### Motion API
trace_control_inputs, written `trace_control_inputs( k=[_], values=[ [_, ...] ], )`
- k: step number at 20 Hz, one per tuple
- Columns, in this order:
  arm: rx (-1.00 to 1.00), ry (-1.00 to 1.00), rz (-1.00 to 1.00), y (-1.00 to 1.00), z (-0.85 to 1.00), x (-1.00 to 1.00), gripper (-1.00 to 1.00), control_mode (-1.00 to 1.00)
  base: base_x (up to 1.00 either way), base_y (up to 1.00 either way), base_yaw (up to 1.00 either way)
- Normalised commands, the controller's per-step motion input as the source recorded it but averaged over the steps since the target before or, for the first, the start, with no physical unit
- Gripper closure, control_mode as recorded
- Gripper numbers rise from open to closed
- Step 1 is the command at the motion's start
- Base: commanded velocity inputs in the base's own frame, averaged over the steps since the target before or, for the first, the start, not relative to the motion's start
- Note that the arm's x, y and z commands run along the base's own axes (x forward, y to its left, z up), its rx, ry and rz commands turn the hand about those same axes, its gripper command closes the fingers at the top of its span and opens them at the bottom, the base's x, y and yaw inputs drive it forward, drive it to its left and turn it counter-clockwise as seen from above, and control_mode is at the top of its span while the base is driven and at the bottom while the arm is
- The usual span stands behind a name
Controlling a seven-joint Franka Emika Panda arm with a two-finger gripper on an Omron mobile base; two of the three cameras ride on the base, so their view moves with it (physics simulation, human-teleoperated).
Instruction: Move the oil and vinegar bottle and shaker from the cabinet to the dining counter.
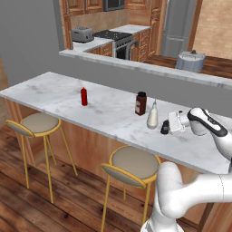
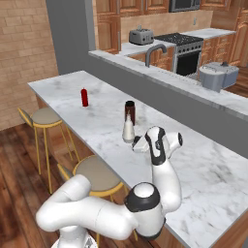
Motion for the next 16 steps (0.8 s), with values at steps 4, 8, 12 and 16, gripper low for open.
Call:
trace_control_inputs(
  k=[4, 8, 12, 16],
  values=[
    [0.00, 0.00, 0.00, 0.00, -0.17, 0.20, 1.00, -1.00, 0.00, 0.00, 0.00],
    [0.00, 0.00, 0.00, -0.07, -0.13, 0.18, 1.00, -1.00, 0.00, 0.00, 0.00],
    [0.00, 0.00, 0.00, -0.05, -0.17, 0.07, 1.00, -1.00, 0.00, 0.00, 0.00],
    [0.00, -0.01, 0.00, 0.00, -0.26, -0.06, 1.00, -1.00, 0.00, 0.00, 0.00]
  ],
)
